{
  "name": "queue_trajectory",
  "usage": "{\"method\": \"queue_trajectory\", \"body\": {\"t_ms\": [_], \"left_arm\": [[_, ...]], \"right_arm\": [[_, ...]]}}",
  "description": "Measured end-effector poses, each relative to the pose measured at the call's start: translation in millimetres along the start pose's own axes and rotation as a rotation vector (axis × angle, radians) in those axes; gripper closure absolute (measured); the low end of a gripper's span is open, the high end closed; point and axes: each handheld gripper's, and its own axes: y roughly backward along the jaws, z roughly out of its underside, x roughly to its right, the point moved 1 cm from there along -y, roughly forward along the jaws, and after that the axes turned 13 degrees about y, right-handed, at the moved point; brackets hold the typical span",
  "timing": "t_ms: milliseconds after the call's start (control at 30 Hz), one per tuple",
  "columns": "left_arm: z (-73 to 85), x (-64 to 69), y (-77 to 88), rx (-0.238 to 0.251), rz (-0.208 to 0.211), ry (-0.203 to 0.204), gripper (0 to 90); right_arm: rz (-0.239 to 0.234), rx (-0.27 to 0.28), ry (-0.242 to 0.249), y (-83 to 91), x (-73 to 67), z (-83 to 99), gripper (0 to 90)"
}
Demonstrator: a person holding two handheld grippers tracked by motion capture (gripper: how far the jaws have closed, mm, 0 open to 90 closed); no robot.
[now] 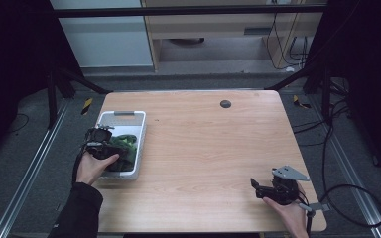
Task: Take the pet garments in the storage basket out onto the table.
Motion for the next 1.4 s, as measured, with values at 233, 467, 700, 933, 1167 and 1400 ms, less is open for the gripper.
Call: {"method": "queue_trajectory", "body": {"t_ms": [233,467,700,933,1167,1400], "left_arm": [[2.8,-0.8,-9.2,-0.031,-0.008,-0.007,19.6],[5.4,-1.5,-15.5,-0.071,-0.008,-0.025,32.8],[5.0,-1.3,-14.9,-0.115,0.0,-0.022,55.5],[5.3,-1.7,-11.0,-0.114,0.004,-0.029,71.1],[5.2,-2.7,-3.2,-0.09,0.015,-0.031,75.3],[1.9,-2.6,16.2,-0.06,0.025,-0.055,75.8]], "right_arm": [[-0.002,0.0,-0.001,0.1,-0.1,-0.3,10.5],[-0.005,-0.004,0.003,-0.6,0.3,0.1,10.2],[-0.007,-0.007,0.003,-0.9,-0.2,0.0,10.2],[-0.008,-0.01,0.001,-0.8,0.3,0.3,10.2],[-0.01,-0.014,-0.002,-0.8,-0.1,0.5,10.2],[-0.012,-0.016,-0.007,-0.6,-0.2,0.4,10.2]]}}
